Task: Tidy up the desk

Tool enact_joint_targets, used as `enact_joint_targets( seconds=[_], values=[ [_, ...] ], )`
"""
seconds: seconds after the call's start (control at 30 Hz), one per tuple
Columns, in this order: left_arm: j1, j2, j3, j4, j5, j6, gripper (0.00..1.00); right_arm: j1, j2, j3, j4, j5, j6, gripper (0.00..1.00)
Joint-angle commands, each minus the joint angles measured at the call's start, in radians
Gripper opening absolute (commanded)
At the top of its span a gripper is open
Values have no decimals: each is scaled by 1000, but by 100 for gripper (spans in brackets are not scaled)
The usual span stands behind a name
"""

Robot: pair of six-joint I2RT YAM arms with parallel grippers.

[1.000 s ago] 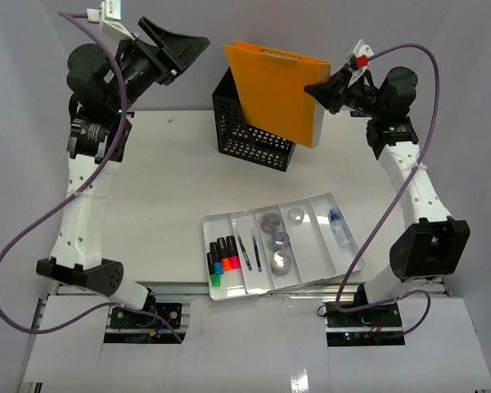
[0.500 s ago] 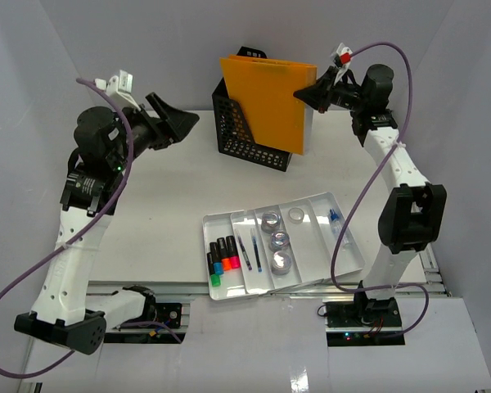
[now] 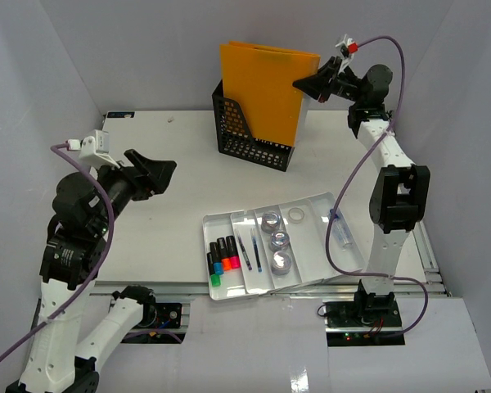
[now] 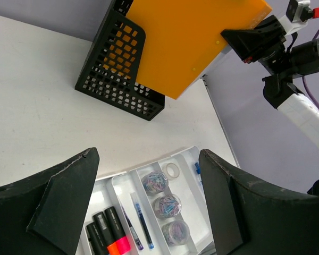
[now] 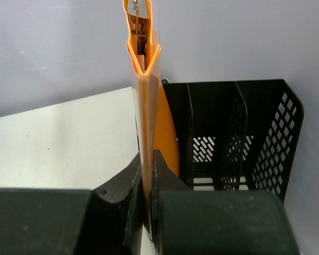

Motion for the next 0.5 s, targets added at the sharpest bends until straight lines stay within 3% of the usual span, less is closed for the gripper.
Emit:
enact_joint_targets(
  seconds=[0.0,0.23,0.47],
  values=[
    [4,-14,-27,-34,-46,-11,87,-9,64,85,354,-12,223,8],
    [4,-44,-63,-33,-53,-51,87,-9,144,56,656,19,343,8],
    [5,-63,-71,-52,-60,-72,86,-14,206,6,804,42,388,8]
  ],
)
